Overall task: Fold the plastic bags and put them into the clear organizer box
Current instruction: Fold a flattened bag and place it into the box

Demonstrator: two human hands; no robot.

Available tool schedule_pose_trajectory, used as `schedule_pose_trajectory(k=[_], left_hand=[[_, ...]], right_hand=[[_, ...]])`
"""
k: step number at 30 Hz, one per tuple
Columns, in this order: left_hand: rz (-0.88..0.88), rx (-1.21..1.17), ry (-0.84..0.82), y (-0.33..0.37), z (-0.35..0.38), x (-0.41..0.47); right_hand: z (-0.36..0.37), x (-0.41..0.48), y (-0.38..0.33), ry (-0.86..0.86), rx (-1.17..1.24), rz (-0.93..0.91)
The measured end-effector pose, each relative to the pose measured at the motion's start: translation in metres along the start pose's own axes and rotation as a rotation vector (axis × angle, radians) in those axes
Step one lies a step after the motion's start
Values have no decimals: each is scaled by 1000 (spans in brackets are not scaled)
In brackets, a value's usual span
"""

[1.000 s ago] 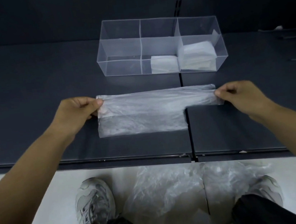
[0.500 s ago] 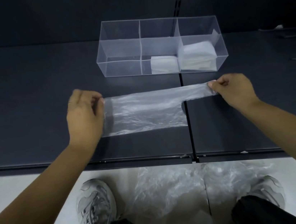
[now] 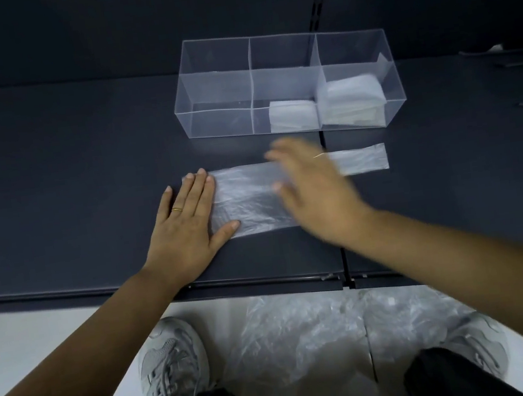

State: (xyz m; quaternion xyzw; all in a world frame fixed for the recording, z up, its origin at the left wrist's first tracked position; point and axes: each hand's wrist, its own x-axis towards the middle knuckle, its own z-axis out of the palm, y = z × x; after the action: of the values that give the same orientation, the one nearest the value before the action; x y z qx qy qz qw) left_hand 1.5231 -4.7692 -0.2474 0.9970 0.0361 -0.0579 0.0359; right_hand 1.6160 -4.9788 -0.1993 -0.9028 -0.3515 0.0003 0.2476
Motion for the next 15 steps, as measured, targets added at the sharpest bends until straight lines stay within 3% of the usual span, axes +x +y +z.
schedule_pose_trajectory(k=[2,5,9,15], left_hand=[[4,0,-18,0,-2,0],[22,8,-28,0,-4,-1],[14,22,-24,-3,-4,1],[-9,-13,-40,-9,-4,4]], right_hand=[[28,5,-26,-223,26,-98],[54,16,-23,-324,-120,-43],[52,11,17,-322,-333,2],[12,-19,77,-281,-431,208]])
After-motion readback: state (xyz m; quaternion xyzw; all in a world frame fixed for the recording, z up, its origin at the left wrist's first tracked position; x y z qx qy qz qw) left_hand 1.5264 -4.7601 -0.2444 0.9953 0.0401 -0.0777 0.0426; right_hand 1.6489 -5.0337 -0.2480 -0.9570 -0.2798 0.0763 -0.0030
